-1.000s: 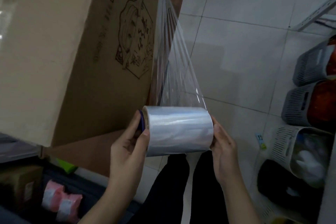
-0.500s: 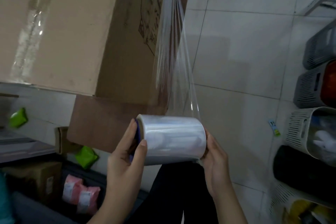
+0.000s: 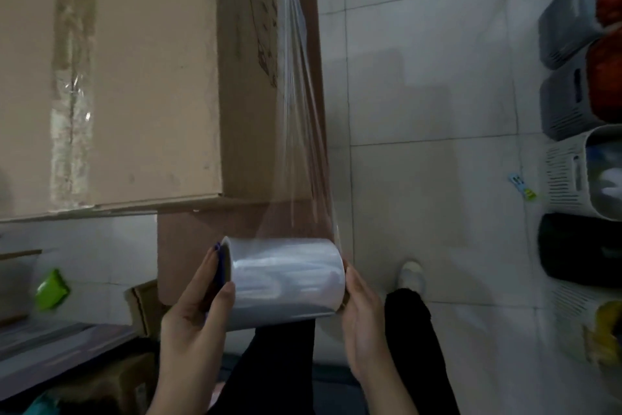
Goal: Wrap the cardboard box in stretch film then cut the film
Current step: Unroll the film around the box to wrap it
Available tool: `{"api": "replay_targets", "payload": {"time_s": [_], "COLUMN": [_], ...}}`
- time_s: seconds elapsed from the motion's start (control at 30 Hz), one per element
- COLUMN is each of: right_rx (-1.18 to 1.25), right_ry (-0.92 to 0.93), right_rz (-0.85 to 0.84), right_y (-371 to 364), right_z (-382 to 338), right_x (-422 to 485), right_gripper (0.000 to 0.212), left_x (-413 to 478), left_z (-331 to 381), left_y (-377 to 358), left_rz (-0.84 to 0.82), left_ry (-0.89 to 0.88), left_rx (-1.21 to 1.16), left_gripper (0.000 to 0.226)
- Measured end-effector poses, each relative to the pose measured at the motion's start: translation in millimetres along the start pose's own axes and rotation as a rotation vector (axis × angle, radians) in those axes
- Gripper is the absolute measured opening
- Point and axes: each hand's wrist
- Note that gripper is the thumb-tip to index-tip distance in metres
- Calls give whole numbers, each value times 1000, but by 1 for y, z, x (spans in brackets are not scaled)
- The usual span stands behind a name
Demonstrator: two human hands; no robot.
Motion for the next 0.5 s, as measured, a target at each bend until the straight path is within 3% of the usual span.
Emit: {"api": "replay_targets", "payload": {"time_s": [0.13,0.3,0.5], "right_rx": [86,289,374], "right_ry": [-9,51,97], "right_rz": [88,203,231], "right_y": [-34,-63,-74], "right_z": [35,70,102], "right_x": [4,6,3], "right_gripper": [46,50,40], "left_x": [36,68,85], "left_z": [-6,-7,-8], "left_y": [30,49,65], "left_rz": [-139,-280,-364], "left_ry": [-62,-167,-252], "left_rx": [121,255,384], "left_gripper": [38,43,44]}}
Point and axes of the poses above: each hand's wrist, its own x-axis towards the middle knuckle, its own y-axis out of the back of the hand, z = x × y
